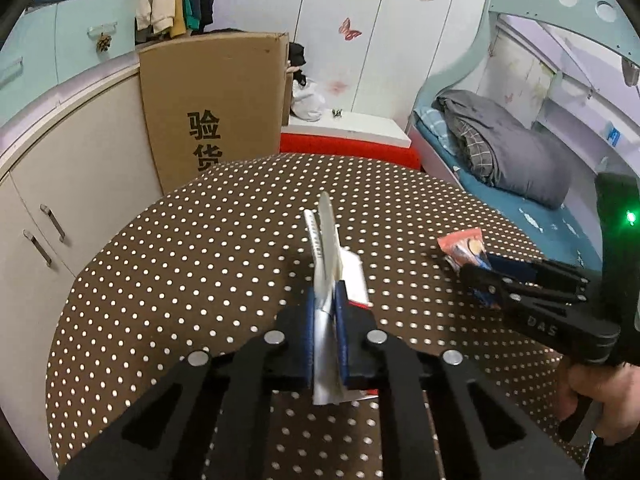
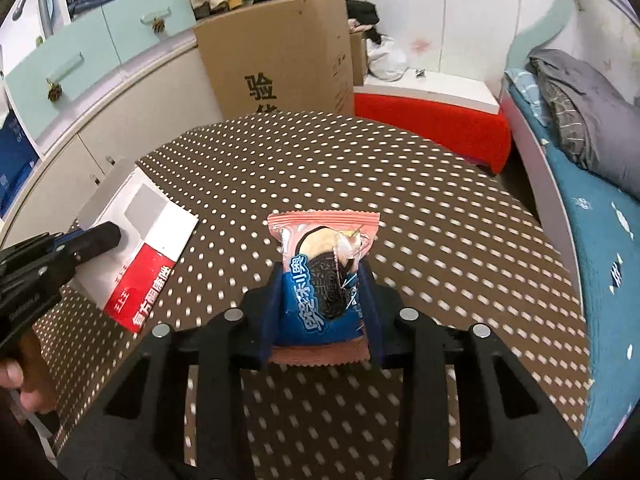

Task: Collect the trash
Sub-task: 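Grasp the white-red paper wrapper with the left tool while the right tool grasps the blue Oreo bag, then carry the wrapper and Oreo bag over the wastebasket and open both tools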

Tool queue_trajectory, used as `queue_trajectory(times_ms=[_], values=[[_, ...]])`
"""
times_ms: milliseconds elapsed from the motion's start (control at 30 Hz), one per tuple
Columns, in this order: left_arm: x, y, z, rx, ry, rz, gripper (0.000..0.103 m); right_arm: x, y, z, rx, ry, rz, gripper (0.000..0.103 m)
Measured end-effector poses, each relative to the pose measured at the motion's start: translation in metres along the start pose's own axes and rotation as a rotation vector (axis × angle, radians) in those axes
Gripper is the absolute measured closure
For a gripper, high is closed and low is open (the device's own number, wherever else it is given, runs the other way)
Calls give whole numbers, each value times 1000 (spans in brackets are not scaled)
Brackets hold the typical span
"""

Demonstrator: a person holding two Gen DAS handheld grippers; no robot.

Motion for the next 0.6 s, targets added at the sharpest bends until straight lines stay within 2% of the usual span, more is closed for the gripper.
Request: queue_trajectory(times_ms=[367,600], values=[[-27,-8,-58,65,65,-50,95,-85,0,-53,79,33,-130,68],[-54,-28,-106,124,112,-112,95,-132,-1,-94,135,68,-213,68]])
Point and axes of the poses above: each gripper's, at about its wrist camera, not at the fingertips, and x roughly the way its jaws point, z to its left, y to its underside, the point moved 7 cm from there along x, roughly the way its jaws point, and after that the axes turned 3 degrees about z, right-handed, at the moved point
